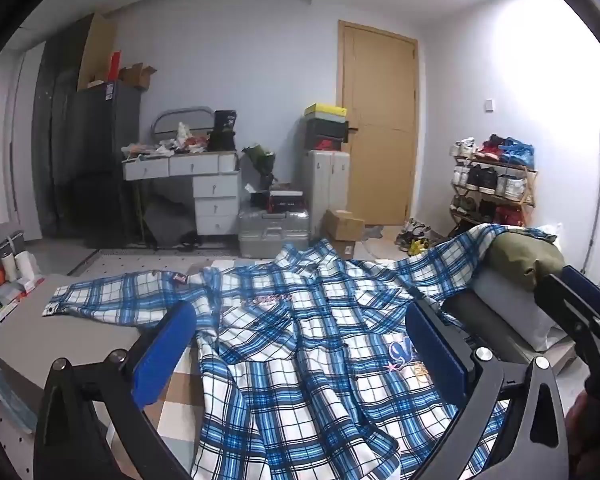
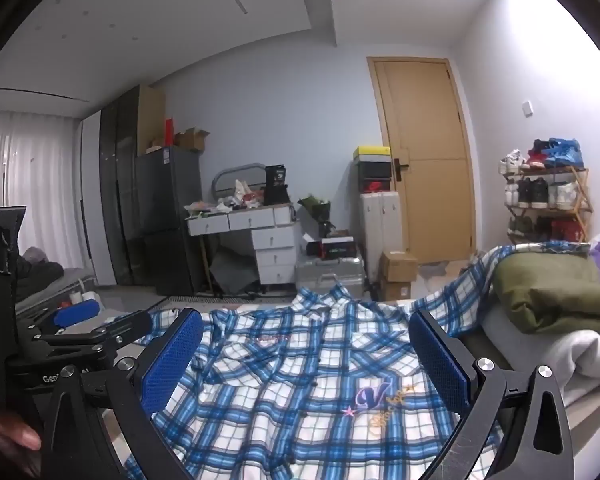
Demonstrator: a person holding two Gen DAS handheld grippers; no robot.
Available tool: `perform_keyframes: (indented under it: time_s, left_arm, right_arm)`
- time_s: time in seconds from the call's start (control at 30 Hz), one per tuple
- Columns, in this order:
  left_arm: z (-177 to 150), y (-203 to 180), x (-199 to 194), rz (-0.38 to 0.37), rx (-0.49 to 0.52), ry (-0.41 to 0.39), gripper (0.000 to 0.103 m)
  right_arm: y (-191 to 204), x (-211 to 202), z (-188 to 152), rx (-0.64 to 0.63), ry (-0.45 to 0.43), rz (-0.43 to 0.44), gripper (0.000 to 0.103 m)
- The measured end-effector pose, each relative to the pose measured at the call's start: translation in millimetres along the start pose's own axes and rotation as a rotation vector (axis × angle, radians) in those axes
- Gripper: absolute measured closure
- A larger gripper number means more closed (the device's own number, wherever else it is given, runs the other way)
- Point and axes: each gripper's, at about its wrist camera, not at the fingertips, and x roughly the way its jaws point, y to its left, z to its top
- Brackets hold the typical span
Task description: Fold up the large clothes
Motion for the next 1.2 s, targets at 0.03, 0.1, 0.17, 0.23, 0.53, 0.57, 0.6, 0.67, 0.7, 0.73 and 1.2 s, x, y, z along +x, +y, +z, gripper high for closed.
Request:
perform_keyframes:
  time_s: [0.03,0.1,0.17,0.23,0.53,0.57,0.6,0.67,0.7,0.73,1.2]
  left_arm:
    - [0,-1,-1,0.011,0.002,-0.005,0.001]
    - [0,-1,-1,0.002,0.007,-0.008,0.001]
    - [1,1,1,-0.011,0.003,0.002,0.001]
    - [3,7,-1,0.011,-0.014,0.008,0.001]
    - [-4,1,-4,0.033,0.009,-0.003,0.001]
    - [-4,0,-4,0.034,0.008,-0.003,0.001]
    - [-4,1,-4,0.034,0.002,-0.007,0.001]
    - [-3,4,-6,0.029,-0.014,-0.012,0.001]
    - [-3,4,-7,0.027,-0.017,-0.013,0.001]
    - [-2,6,-7,0.028,-0.018,-0.014,0.001]
    - [-3,4,-6,0.022,-0.005,-0.001,0.001]
  right_arm:
    - [0,0,0,0.001,0.001,0.002,0.000]
    - [0,0,0,0.001,0.005,0.005,0.000]
    - [0,-1,-1,-0.001,0.004,0.019,0.000]
    - [-3,-1,3,0.002,0.004,0.022,0.000]
    - [3,-6,2,-0.009,-0.004,0.012,0.000]
    - [3,-6,1,-0.009,-0.006,0.012,0.000]
    - [3,-7,1,-0.009,-0.003,0.011,0.000]
    - [3,-7,1,-0.007,0.001,0.011,0.000]
    - [2,-8,1,-0.006,0.001,0.012,0.000]
    - [1,-8,1,-0.004,0.001,0.011,0.000]
    - [0,-7,1,0.009,0.000,0.016,0.000]
